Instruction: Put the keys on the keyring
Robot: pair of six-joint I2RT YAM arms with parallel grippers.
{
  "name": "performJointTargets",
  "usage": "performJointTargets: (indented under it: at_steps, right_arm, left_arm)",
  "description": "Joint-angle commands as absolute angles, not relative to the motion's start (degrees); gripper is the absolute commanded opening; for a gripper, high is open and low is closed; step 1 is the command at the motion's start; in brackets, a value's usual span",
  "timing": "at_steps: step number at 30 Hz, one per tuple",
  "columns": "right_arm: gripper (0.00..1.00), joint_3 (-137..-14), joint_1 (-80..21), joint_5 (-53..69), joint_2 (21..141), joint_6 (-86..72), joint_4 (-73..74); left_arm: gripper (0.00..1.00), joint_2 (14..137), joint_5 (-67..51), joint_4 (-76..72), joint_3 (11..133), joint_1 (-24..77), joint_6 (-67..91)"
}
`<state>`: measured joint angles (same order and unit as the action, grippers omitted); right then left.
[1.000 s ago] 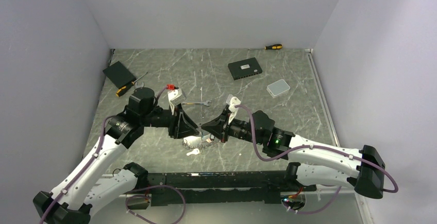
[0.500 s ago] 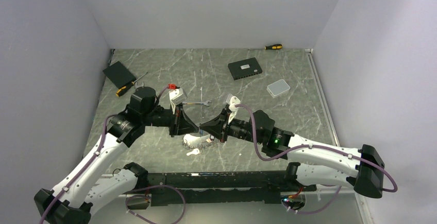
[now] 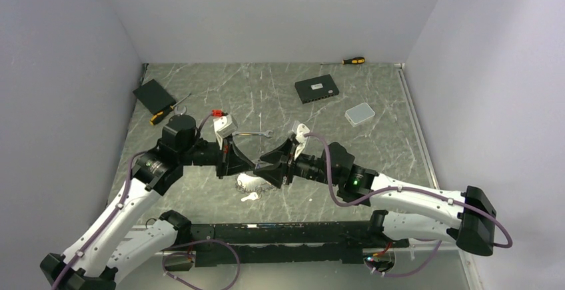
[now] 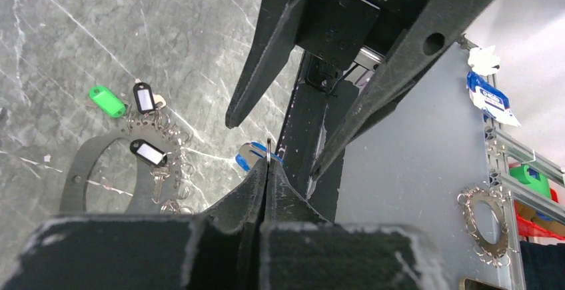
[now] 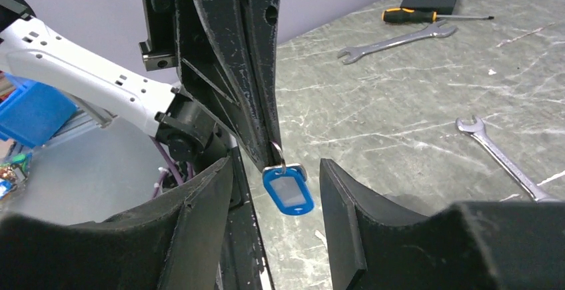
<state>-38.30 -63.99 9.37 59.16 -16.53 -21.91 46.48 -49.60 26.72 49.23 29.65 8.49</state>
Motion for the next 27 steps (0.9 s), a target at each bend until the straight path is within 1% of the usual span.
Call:
performJointTargets:
  at_steps: [1, 4, 7, 10, 17, 27]
  right_arm:
    - [0.54, -40.03, -62.05, 11.84, 56.46, -16.97, -23.82]
    - [0.53, -40.72, -59.07, 18.34, 55.71, -16.88, -22.13]
    - [0.49, -42.21, -55.76, 27.3, 56.74, -17.62, -20.7]
    - [0.45, -42.94, -54.68, 32.43, 57.95, -17.99, -20.72]
    - [0.42, -45.42, -54.67, 38.9, 60.87, -17.51, -20.54]
    - [0.39, -46.92, -54.67, 40.44, 63.39, -16.62, -20.11]
  left_arm:
    - [0.0, 44.36, -49.89, 23.23, 49.32, 29.44, 7.49]
    - [0.0, 44.12, -50.44, 23.03, 49.22, 29.44, 7.26]
    - [0.0, 43.99, -50.79, 23.22, 49.3, 29.4, 6.96]
    - [0.0, 43.94, -50.71, 23.28, 49.22, 29.44, 6.79]
    - [0.0, 43.93, -50.54, 23.43, 49.21, 29.44, 6.55]
    - [0.0, 43.86, -50.64, 23.79, 49.22, 29.44, 5.99]
